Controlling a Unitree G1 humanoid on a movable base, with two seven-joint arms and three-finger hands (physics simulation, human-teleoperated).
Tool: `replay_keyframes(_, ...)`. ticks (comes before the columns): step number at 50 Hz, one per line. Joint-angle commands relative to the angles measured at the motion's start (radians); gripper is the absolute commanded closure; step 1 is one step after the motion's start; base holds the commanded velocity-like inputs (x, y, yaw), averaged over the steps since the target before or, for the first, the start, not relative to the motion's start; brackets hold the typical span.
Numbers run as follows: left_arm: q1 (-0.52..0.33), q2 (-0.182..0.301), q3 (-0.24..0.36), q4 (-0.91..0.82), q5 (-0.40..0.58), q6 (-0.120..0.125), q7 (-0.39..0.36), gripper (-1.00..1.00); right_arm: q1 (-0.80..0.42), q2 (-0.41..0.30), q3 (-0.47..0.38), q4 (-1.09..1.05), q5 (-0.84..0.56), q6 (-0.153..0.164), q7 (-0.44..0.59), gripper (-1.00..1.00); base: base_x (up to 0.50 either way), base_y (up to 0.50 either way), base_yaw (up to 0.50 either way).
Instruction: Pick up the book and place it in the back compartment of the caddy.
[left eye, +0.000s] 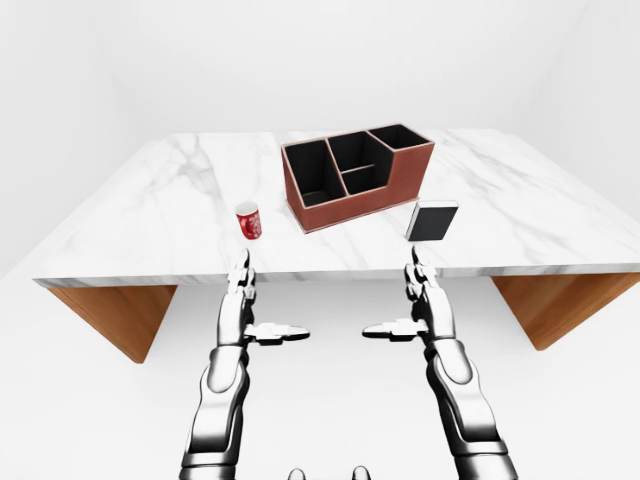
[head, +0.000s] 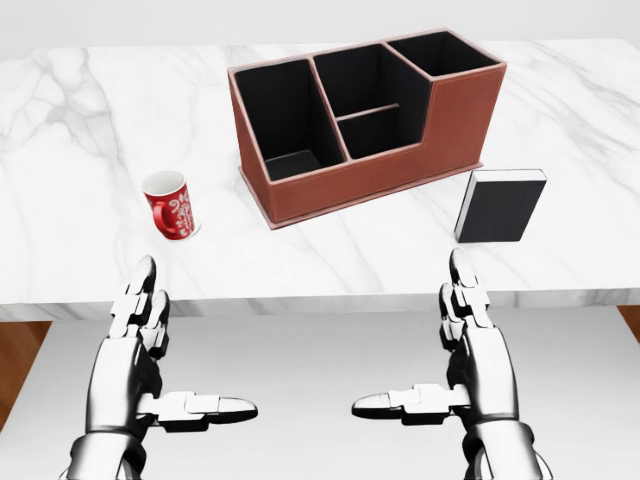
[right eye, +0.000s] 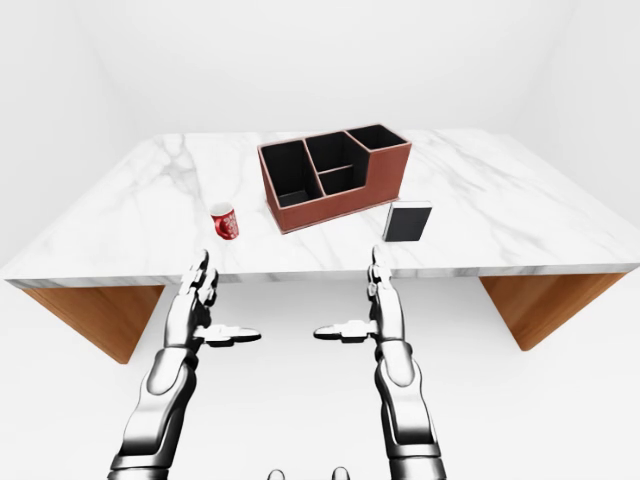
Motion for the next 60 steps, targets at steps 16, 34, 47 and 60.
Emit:
replay_keyframes(16,0.031,0.016,0.023,-0.377,-0.010,0.081,-0.044,-0.98,0.011,-0.019,-0.041,-0.292,0.048,0.079,0.025,-1.00,0.00,0.00,0.00)
replay_keyframes(34,-0.004,0.032,0.074,-0.613,-0.022,0.081,-0.069,-0.98,-0.052,-0.052,-0.131,-0.559,0.130,0.079,0.021,-1.00,0.00,0.00,0.00)
replay_keyframes(47,-0.016,0.038,0.090,-0.658,-0.021,0.081,-0.079,-0.98,-0.065,-0.070,-0.178,-0.625,0.185,0.079,0.048,-1.00,0.19,0.00,0.00)
replay_keyframes(60,-0.009,0.036,0.080,-0.661,-0.011,0.081,-0.083,-0.98,-0.068,-0.078,-0.172,-0.602,0.138,0.079,0.042,-1.00,0.50,0.00,0.00)
